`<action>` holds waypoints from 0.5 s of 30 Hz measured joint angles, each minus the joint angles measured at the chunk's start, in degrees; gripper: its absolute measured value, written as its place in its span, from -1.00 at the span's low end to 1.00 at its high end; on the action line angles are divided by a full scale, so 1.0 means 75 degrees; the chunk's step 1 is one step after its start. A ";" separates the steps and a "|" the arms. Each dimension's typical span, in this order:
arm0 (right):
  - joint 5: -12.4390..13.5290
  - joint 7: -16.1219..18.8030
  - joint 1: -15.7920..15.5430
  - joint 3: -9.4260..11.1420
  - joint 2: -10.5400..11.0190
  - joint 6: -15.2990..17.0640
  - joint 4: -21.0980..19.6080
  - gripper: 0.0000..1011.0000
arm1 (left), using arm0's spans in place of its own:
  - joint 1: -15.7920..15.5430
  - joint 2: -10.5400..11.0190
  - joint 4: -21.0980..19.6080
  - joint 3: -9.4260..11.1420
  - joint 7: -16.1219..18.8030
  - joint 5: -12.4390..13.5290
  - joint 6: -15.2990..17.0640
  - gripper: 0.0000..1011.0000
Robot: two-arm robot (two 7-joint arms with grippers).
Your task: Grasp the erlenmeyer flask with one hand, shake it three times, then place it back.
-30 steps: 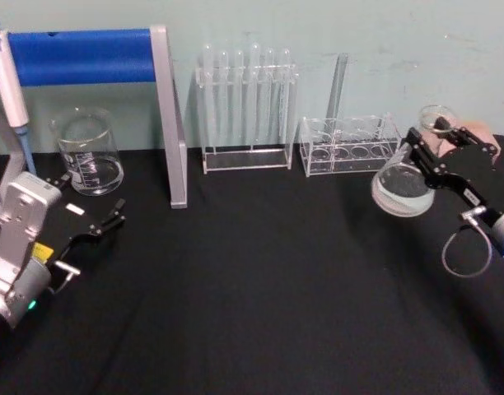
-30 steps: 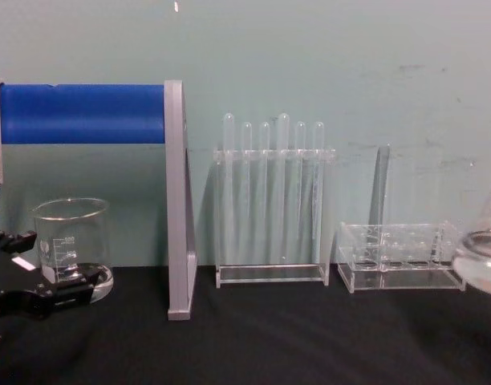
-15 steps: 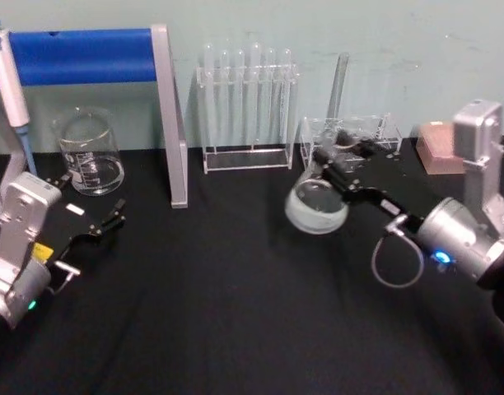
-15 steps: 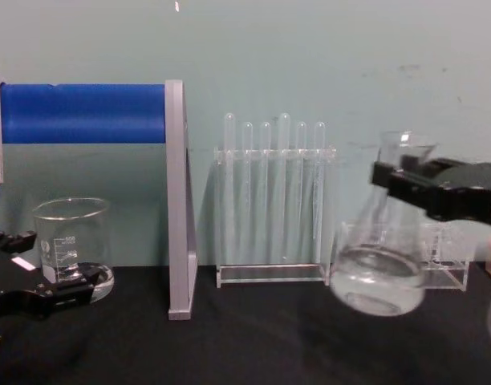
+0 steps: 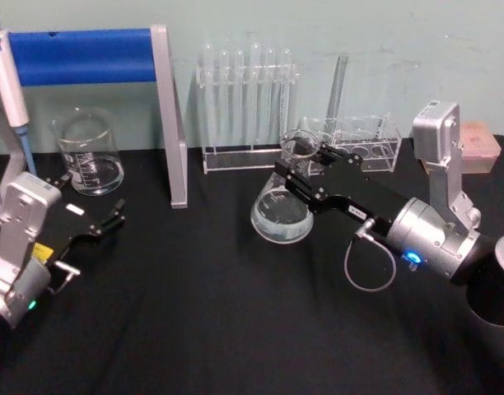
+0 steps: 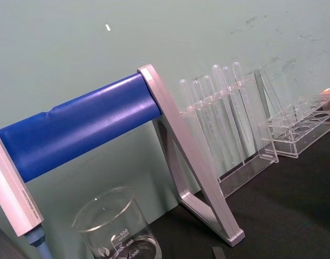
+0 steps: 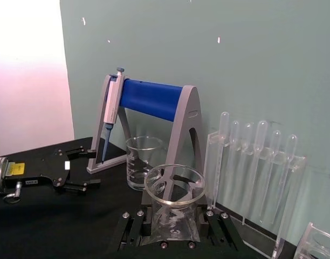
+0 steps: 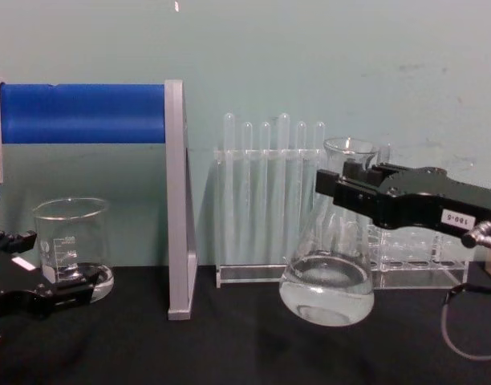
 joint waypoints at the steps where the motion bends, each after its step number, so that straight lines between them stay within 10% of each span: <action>1: 0.0015 -0.0009 0.0011 -0.0020 0.0016 -0.0005 0.0002 -0.10 | 0.0000 0.0000 0.0001 0.0001 0.0000 0.0000 0.0000 0.98; 15: 0.0087 -0.0166 0.0029 -0.0107 0.0111 -0.0014 -0.0029 -0.10 | 0.0000 0.0000 0.0000 0.0000 0.0000 0.0000 0.0000 0.98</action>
